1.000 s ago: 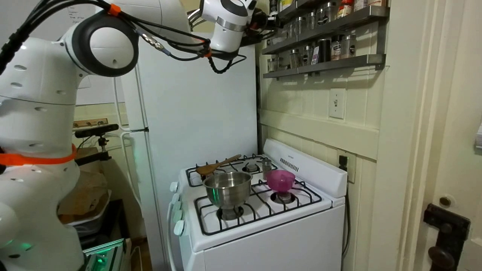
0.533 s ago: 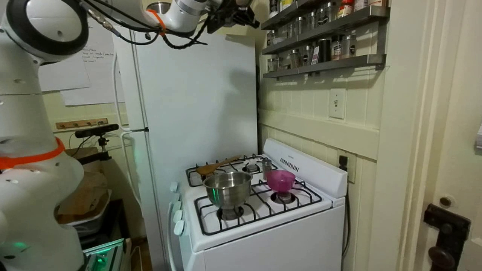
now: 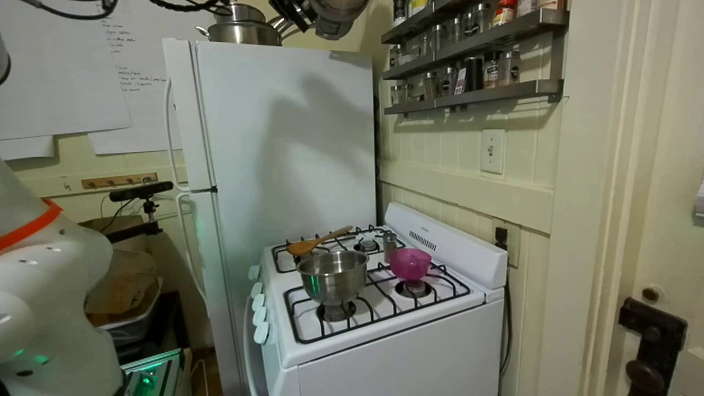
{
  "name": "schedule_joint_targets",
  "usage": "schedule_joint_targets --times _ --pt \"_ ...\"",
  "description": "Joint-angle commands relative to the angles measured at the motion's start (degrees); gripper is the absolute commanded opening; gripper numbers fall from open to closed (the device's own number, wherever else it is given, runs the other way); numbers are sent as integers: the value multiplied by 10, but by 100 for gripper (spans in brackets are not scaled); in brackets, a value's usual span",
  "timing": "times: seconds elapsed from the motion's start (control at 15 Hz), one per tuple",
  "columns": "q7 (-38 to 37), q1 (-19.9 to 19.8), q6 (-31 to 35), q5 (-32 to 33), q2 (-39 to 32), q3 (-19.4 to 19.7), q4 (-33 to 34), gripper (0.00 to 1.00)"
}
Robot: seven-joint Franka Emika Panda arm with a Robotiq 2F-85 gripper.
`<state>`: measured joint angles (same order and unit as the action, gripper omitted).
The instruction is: Remove the jar from the top of the stack and place it on the middle shelf.
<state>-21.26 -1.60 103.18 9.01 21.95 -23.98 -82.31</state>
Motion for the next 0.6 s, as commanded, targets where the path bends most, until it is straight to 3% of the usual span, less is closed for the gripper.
schedule_joint_targets --times 0.0,0.2,0.27,0.53 --pt "-23 15 -7 -70 114 69 -139 100" --pt "-65 10 -8 -51 166 98 -227 100" --pt "-38 13 -16 -41 116 84 -144 100" --pt "-53 8 -16 -44 148 96 -206 100"
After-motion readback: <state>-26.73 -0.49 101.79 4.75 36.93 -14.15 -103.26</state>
